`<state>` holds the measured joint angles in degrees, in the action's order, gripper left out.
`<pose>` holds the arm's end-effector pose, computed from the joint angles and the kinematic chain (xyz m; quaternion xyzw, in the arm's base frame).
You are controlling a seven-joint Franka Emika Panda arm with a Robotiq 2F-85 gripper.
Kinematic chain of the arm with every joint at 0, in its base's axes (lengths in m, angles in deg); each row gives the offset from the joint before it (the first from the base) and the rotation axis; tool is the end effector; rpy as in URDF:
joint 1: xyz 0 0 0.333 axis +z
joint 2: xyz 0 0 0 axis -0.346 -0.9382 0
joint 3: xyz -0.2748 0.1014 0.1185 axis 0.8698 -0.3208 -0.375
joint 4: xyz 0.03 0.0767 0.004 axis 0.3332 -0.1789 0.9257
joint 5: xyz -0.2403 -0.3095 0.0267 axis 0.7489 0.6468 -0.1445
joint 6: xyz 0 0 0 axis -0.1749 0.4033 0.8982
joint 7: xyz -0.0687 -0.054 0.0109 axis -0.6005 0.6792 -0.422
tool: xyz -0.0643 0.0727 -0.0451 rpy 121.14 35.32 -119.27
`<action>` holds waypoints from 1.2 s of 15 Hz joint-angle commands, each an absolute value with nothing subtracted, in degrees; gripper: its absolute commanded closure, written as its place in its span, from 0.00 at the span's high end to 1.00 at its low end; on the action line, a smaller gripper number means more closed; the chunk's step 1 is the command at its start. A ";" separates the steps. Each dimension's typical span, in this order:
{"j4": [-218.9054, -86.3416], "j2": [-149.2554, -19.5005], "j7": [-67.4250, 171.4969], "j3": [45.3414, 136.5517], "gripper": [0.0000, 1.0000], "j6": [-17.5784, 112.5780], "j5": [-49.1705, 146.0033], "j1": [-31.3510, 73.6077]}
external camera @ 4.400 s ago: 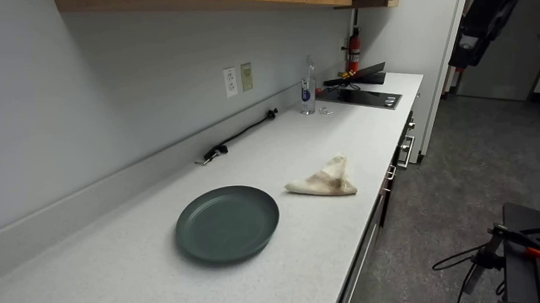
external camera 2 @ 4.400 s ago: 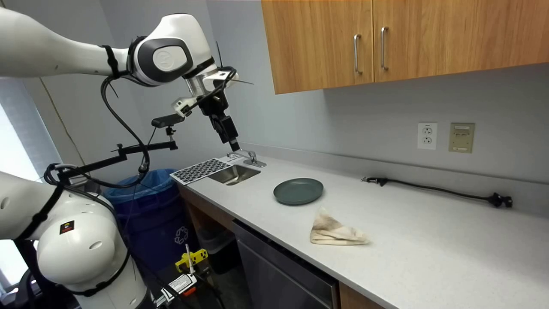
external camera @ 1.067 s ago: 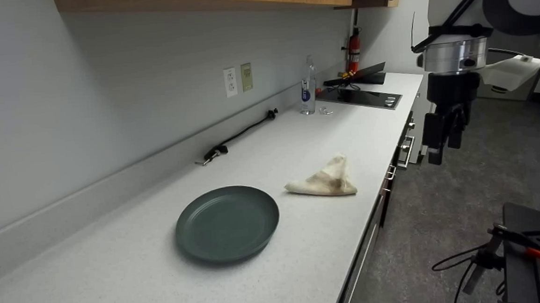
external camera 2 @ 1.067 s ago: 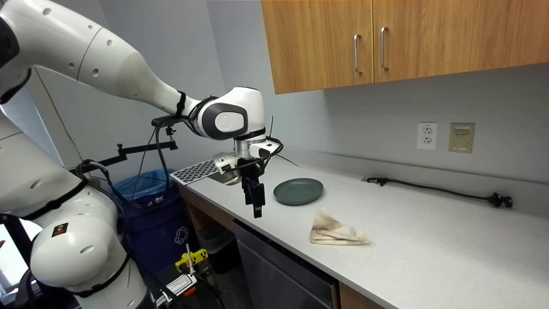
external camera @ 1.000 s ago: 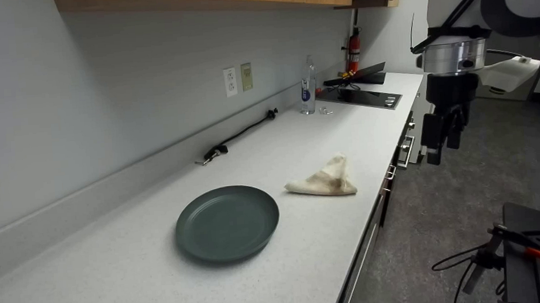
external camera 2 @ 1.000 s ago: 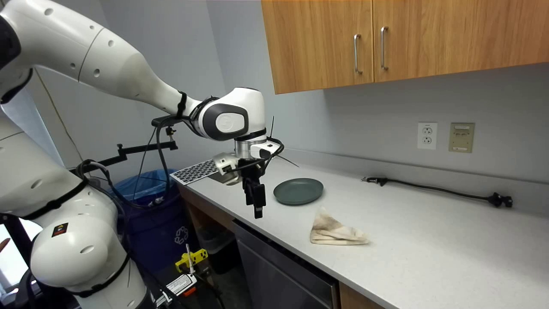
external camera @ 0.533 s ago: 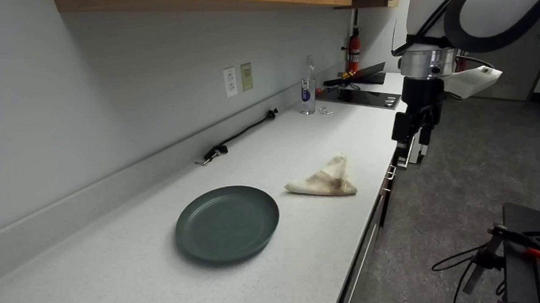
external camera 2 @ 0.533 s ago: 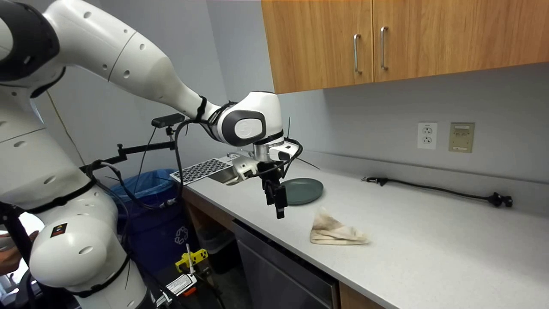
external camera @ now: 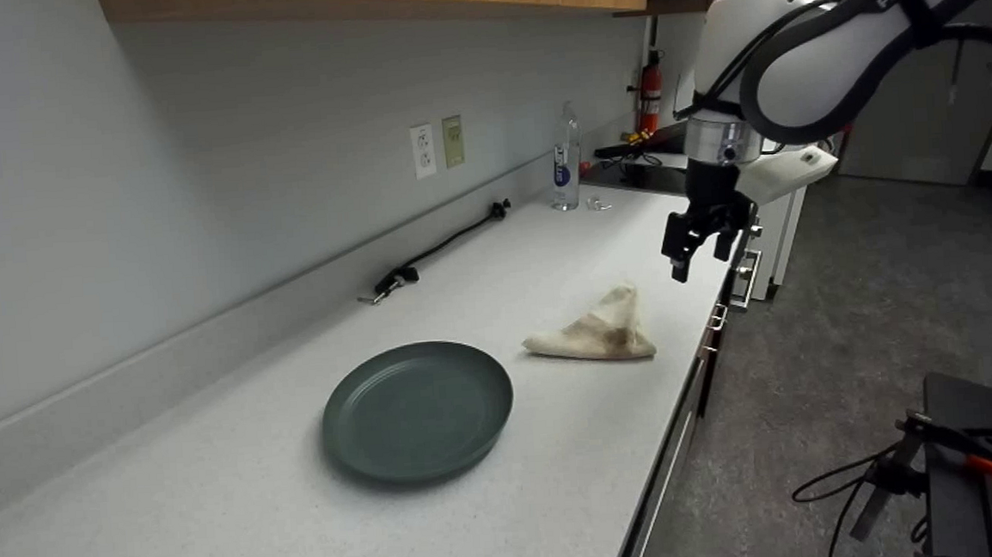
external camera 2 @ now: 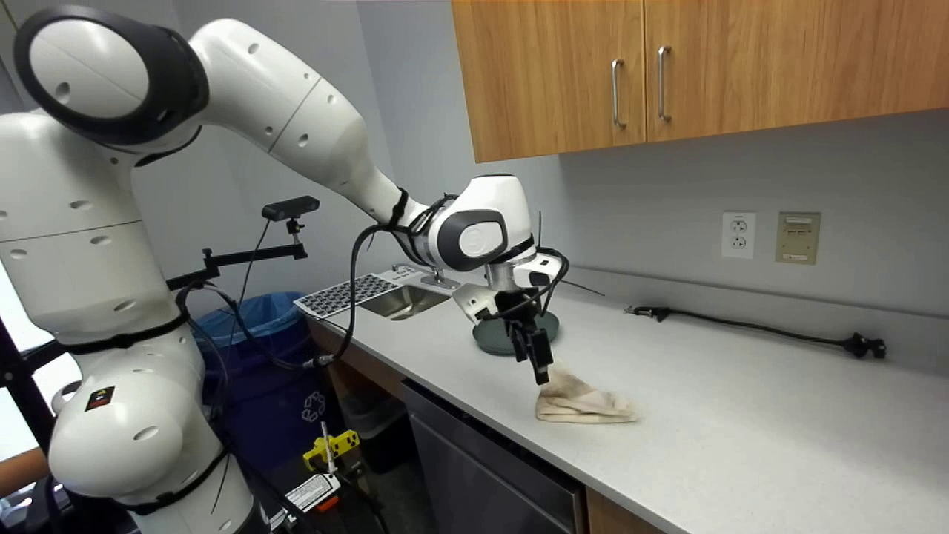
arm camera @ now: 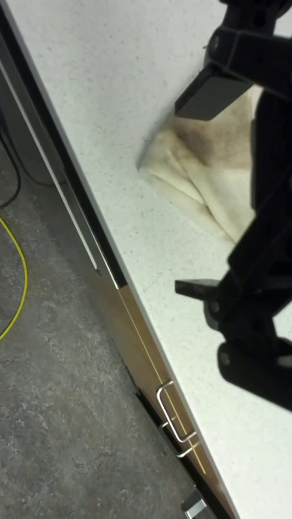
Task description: Unfold the towel
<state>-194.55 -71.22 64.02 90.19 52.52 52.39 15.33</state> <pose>0.5063 -0.0725 0.3116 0.9846 -0.1692 0.0200 0.0399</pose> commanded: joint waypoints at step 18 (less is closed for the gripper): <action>-181.10 -88.27 84.40 98.04 1.00 61.45 58.86 20.83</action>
<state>-182.96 -87.38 83.82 96.93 61.81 60.46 19.59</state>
